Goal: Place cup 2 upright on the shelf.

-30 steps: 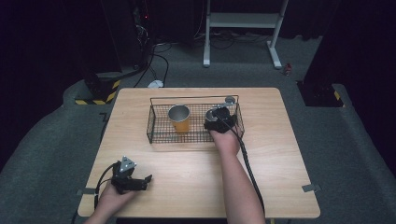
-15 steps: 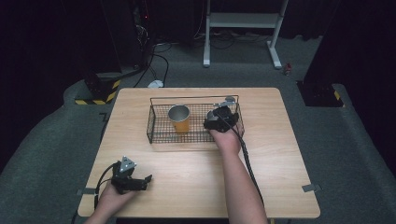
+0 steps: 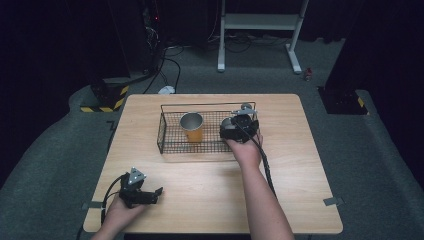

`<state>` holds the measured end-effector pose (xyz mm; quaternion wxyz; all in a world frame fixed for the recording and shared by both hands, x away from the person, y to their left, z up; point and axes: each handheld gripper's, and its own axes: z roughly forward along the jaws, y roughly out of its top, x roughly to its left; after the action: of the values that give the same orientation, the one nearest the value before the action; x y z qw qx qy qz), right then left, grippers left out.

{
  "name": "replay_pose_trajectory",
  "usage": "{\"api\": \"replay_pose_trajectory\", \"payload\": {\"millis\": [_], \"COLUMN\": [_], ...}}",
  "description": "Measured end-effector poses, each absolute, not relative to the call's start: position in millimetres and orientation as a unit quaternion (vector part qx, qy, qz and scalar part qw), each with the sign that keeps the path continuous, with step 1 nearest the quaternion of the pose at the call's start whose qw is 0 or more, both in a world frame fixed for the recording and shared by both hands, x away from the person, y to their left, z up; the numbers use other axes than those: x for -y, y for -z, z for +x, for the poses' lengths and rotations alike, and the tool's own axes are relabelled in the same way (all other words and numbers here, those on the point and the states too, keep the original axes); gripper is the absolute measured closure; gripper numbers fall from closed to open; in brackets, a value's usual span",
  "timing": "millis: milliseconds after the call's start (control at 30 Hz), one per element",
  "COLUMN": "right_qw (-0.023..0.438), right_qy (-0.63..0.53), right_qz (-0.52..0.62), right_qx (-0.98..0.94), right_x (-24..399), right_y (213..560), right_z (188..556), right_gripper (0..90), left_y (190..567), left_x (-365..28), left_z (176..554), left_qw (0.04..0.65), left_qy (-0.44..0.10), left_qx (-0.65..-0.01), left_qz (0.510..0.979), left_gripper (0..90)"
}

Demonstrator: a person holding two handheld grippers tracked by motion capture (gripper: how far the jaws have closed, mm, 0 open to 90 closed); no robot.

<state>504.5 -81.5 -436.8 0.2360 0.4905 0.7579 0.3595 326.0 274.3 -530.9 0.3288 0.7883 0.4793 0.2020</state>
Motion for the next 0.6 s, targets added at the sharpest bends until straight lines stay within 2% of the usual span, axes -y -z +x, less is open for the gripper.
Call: {"api": "replay_pose_trajectory", "payload": {"millis": [600], "right_qw": [0.246], "right_qy": [-0.383], "right_qz": [0.476], "right_qx": [-0.753], "right_x": [108], "right_y": [428], "right_z": [462], "right_gripper": [9.3], "left_y": [531], "left_x": [-274], "left_z": [326], "left_qw": [0.329], "left_qy": [-0.203], "left_qx": [-0.482], "left_qz": [0.786], "left_gripper": [1.0]}}
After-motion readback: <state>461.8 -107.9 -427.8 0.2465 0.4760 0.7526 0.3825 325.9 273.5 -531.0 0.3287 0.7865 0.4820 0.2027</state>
